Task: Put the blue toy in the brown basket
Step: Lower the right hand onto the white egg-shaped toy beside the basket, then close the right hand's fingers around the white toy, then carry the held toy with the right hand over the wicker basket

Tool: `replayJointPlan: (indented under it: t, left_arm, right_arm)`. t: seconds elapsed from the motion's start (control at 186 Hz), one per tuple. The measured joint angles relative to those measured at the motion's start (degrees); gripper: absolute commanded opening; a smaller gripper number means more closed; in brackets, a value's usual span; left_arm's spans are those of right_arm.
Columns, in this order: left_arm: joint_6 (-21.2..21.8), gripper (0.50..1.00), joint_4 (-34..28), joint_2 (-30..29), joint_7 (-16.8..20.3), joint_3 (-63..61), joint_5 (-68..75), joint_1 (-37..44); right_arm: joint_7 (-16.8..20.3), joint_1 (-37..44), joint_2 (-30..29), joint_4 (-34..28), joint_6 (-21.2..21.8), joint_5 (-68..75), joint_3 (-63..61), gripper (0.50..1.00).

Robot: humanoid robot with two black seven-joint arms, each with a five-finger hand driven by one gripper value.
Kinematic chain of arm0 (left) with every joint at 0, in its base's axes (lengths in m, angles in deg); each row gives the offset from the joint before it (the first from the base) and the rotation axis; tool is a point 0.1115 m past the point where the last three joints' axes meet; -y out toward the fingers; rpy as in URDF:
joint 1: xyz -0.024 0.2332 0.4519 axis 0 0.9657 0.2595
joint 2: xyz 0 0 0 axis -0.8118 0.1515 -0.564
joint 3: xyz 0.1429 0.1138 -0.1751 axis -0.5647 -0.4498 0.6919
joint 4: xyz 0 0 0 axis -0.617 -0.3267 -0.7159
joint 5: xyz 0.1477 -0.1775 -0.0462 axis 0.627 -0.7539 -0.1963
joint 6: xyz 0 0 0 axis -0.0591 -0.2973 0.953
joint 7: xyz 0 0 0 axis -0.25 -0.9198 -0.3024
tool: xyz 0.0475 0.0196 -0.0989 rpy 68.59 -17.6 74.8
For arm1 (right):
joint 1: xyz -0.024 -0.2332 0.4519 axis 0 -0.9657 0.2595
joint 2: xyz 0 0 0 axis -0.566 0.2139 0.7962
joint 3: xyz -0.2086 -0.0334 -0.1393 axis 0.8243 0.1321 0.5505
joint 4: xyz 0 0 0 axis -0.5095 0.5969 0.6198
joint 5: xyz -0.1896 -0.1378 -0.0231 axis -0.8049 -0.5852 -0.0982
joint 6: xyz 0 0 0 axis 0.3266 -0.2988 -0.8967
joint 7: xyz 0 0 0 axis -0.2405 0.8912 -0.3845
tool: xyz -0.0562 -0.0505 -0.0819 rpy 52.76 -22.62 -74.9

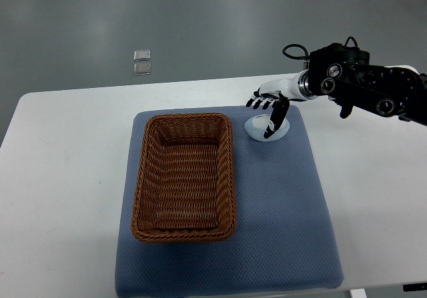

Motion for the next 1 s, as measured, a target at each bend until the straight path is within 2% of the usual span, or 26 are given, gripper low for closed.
replayJointPlan:
  t: [0.258,0.457,0.51,0.526,0.532,0.537,0.543,0.559,0.58,0.612,0.682,0.859,0.999]
  left_arm:
    - [0.0,1.0,0.0,0.0,0.01,0.0,0.0,0.0]
    - [0.0,1.0,0.0,0.0,0.02,0.0,0.0,0.0]
    - [0.0,1.0,0.0,0.0,0.04,0.0,0.0,0.0]
    - [0.0,1.0,0.0,0.0,0.04,0.0,0.0,0.0]
    - [0.0,1.0,0.0,0.0,0.04,0.01,0.0,0.0]
    - [0.0,1.0,0.0,0.0,0.04,0.01,0.0,0.0]
    - [0.0,1.0,0.0,0.0,0.04,0.01,0.0,0.0]
    - [0.0,1.0,0.0,0.0,0.04,0.01,0.0,0.0]
    - [0.0,1.0,0.0,0.0,0.04,0.01,0.0,0.0]
    - [0.0,1.0,0.0,0.0,0.04,0.01,0.0,0.0]
    - [0.0,1.0,0.0,0.0,0.04,0.01,0.0,0.0]
    - [-0.02,1.0,0.0,0.0,0.04,0.08,0.0,0.0]
    - [-0.02,1.0,-0.05,0.0,0.06,0.09,0.0,0.0]
  right_arm:
    - [-1.34,-3.16,-0.26,0.25,-4.09,-4.29,0.08,0.893]
    - [-1.83,-4.56,-0.39,0.73,-5.21,-5.38,0.1,0.821]
    - [-2.13,-4.75,-0.62,0.95,-5.87,-5.46,0.19,0.762]
    - [-2.27,-4.87,-0.75,1.06,-6.15,-5.54,0.23,0.715]
    - [-2.31,-4.9,-0.79,1.09,-6.22,-5.57,0.24,0.715]
    - [-2.34,-4.93,-0.83,1.13,-6.29,-5.61,0.25,0.687]
    - [-2.38,-4.97,-0.87,1.16,-6.35,-5.65,0.25,0.686]
    - [-2.48,-5.09,-1.0,1.29,-6.55,-5.8,0.27,0.636]
    - [-2.62,-5.24,-1.18,1.46,-6.77,-6.06,0.28,0.595]
    - [-2.85,-5.46,-1.5,1.71,-7.04,-6.59,0.28,0.556]
    - [-3.47,-6.05,-2.24,2.18,-7.37,-8.08,0.28,0.507]
    - [-4.12,-6.24,-2.4,2.41,-7.2,-9.33,0.13,0.5]
    - [-4.15,-2.92,-0.15,0.77,-5.75,-8.64,-0.14,0.5]
